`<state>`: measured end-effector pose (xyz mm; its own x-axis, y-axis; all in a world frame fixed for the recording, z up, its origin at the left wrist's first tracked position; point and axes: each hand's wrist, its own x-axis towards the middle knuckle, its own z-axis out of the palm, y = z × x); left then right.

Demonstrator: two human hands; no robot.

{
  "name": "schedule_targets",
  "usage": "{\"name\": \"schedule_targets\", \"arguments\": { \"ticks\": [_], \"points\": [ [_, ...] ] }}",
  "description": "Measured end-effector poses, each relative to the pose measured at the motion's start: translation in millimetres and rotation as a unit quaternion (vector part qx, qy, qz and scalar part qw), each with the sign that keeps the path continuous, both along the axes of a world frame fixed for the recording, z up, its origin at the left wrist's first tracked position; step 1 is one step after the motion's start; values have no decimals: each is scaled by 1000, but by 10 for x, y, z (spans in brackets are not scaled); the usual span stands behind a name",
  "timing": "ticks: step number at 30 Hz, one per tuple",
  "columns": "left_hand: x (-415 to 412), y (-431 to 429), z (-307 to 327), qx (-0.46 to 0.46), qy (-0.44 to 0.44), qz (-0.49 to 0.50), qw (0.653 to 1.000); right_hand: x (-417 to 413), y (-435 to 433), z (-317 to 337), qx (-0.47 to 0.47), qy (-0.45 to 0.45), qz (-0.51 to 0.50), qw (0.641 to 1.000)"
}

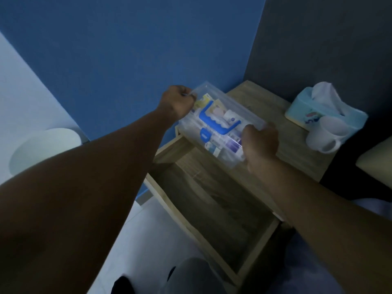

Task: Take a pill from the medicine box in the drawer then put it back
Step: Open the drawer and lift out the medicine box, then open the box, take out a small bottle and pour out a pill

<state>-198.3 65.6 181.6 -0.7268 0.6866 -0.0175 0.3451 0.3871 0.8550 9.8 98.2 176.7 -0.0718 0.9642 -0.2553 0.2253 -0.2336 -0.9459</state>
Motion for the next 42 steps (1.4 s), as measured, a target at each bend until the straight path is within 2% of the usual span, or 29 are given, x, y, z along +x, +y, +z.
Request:
{"name": "schedule_targets", "arguments": {
  "ticks": [12, 18, 21, 23, 25, 28, 30, 31, 33, 36, 40, 42],
  "points": [
    [-316, 378, -493, 5, -21, 1, 1000, -250, 417, -409, 26, -73, 9, 997],
    [-324, 501, -568, 4, -31, 5, 1000, -252, 460, -457, 110, -160, 36, 980],
    [-252, 491, -544, -1, -16, 30, 999, -113, 470, -495, 137, -203, 94, 965],
    [-161, 396, -568, 12, -22, 73, 997, 20, 455, -497, 181, -234, 140, 945],
    [-58, 237, -648, 12, -40, 100, 994, 128, 432, -456, 266, -273, 182, 906],
    [93, 6, -815, -19, -52, 93, 994, 230, 457, -397, 370, -331, 293, 817],
    [205, -88, -889, -34, -55, 80, 995, 279, 504, -400, 401, -384, 342, 758],
    [269, -114, -915, -38, -60, 67, 995, 293, 520, -403, 407, -399, 355, 741],
    [397, -125, -939, -33, -84, 40, 995, 305, 520, -422, 412, -413, 366, 725],
    [543, -68, -909, 3, -169, 46, 984, 309, 509, -468, 425, -414, 360, 720],
    [593, 25, -887, 54, -319, 107, 940, 285, 502, -526, 444, -425, 338, 713],
    [589, 36, -904, 69, -360, 122, 922, 263, 500, -562, 444, -420, 329, 720]
  ]
}}
